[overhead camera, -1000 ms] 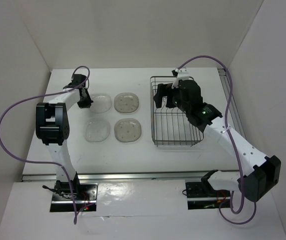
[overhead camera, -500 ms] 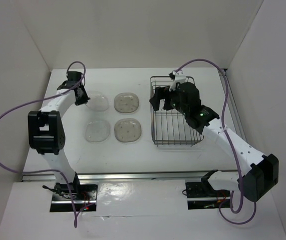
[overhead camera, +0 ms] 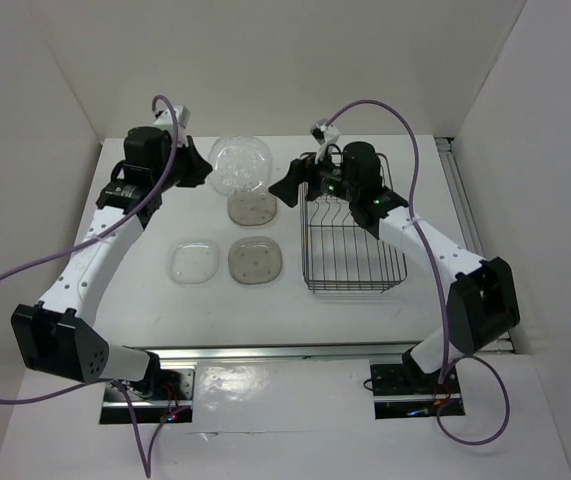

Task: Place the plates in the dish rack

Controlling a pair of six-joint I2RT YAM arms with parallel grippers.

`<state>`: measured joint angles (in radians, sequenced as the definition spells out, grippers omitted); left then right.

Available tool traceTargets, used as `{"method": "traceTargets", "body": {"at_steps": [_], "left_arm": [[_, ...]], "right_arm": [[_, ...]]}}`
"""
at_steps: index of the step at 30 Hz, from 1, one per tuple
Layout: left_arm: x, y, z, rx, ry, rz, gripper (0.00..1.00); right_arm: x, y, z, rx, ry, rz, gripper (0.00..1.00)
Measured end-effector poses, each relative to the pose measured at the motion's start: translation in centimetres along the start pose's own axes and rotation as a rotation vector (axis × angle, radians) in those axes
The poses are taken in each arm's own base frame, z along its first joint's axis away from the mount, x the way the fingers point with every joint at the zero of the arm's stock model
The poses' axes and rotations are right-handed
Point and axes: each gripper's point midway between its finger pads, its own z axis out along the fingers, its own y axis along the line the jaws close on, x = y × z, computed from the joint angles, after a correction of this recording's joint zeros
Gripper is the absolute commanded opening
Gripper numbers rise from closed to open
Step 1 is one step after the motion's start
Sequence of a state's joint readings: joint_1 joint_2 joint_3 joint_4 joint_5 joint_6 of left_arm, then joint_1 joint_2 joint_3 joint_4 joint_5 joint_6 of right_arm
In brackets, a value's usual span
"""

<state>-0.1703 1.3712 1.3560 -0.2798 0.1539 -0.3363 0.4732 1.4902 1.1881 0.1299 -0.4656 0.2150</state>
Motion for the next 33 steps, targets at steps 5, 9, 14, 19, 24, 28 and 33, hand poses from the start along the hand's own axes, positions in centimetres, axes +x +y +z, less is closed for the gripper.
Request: {"method": "traceTargets", "body": {"at_steps": [5,9,14,19,24,28,33], "left_arm": [[2.3,-2.4,0.2,0.064,0.065,0.014,0.00],[2.7,-3.3,0.1,0.095,0.081,0.013,0.00],[3.4,-4.0,-0.2,0.142,0.094,0.005,0.00],[3.7,-4.6,-0.2,0.174,0.100,-0.004,0.00],[3.7,-4.7,-0.2,0.180,0.102,-0.020,0.00],[3.6,-4.5,-0.1,0.170,0.095,-0.024,0.29],[3.5,-4.4,-0.1,0.154,0.089,-0.039,1.00]], "right_arm": [[-0.2,-0.7,1.8,-0.010,0.000,0.001,0.91],[-1.0,-0.9,2.1,-0.012,-0.029,0.007,0.78],[-1.7,-2.4,2.4,0.006,-0.057,0.036,0.69],[-0.8,-3.6,3.2,0.023,-0.040,0.074,0.63],[-0.7,-3.4,3.4,0.008,-0.040,0.101,0.05],[-1.2,-3.1,3.5,0.008,-0.054,0.129,0.00],[-1.5,-4.2,3.3,0.086,-0.069,0.152,0.00]]}}
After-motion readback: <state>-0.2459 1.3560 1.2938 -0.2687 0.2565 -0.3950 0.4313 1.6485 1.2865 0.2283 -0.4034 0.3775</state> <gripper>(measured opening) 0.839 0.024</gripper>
